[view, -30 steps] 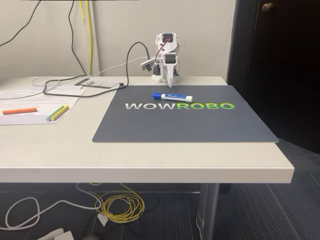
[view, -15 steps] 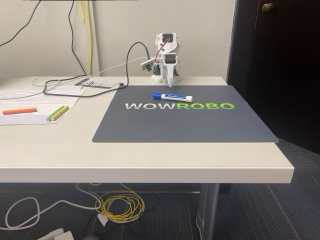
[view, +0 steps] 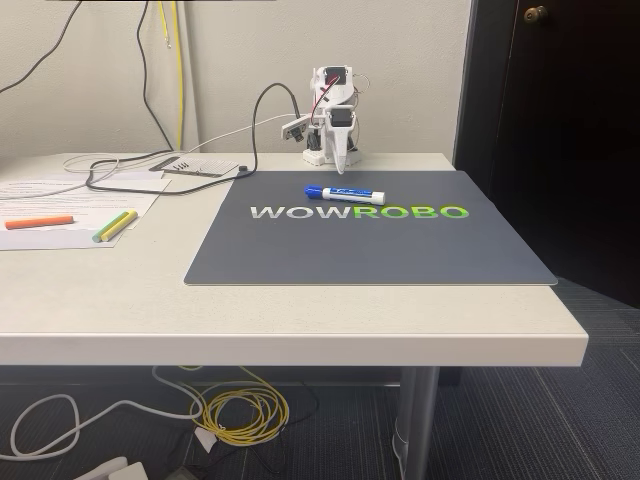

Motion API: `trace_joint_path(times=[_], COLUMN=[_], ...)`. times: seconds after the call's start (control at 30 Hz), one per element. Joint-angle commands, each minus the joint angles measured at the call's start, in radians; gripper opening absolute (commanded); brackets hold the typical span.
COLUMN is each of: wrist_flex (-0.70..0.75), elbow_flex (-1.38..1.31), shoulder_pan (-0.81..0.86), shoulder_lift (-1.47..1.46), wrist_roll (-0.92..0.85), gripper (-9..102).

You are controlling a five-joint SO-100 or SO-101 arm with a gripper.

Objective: Pick up the blue marker.

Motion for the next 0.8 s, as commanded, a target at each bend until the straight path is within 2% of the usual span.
trace_joint_path(times=[0.0, 0.2, 0.43, 0.77], wrist_flex=[0.003, 0.014, -0.032, -0.029], elbow_flex=[-0.040, -0.110, -0.364, -0.620], shoulder_pan=[-0.011, -0.012, -0.008, -0.031], shoulder_lift=[0.066, 0.029, -0.374, -0.730], wrist_roll=[0.003, -0.028, -0.014, -0.009], gripper=[0, 0, 0, 0])
